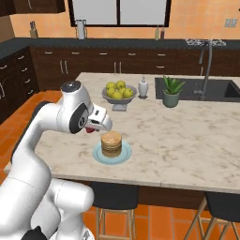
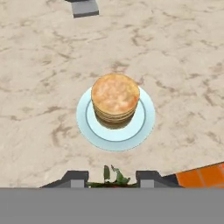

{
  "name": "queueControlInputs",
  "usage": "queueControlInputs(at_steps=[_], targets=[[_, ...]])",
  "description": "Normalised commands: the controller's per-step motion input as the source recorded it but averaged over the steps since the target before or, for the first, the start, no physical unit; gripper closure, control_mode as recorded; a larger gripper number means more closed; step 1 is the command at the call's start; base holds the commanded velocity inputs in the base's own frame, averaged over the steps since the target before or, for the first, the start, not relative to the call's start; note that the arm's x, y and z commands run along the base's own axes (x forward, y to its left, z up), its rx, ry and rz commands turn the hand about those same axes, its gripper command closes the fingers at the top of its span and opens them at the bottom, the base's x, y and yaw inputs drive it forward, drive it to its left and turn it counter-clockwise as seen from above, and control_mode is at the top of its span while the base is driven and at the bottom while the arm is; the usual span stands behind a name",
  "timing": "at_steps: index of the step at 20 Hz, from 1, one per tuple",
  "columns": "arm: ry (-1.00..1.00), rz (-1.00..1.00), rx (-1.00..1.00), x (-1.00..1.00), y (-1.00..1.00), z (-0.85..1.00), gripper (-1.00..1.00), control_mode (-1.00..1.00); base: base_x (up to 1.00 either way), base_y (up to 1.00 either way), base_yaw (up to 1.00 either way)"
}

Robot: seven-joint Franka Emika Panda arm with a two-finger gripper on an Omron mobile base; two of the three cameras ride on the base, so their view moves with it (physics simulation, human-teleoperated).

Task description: Take the strawberry from the fridge and place it on top of the pancake, located on the dining counter.

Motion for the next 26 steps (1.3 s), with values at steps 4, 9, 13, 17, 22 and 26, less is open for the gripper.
queueControlInputs(at_steps=[4, 9, 13, 17, 22, 26], targets=[[0.07, -0.06, 0.0, 0.9, -0.33, -0.23, 1.0, -1.0, 0.0, 0.0, 0.0], [0.0, 0.0, 0.0, 0.37, -0.01, -0.55, 1.0, -1.0, 0.0, 0.0, 0.0], [-0.01, 0.0, 0.0, 0.1, 0.0, -0.54, 1.0, -1.0, 0.0, 0.0, 0.0], [0.0, 0.0, 0.0, 0.27, 0.0, -0.31, 1.0, -1.0, 0.0, 0.0, 0.0], [0.0, 0.0, 0.0, 0.36, 0.0, -0.19, 1.0, -1.0, 0.0, 0.0, 0.0], [0.01, 0.0, 0.0, 0.2, -0.01, -0.2, 1.0, -1.0, 0.0, 0.0, 0.0]])
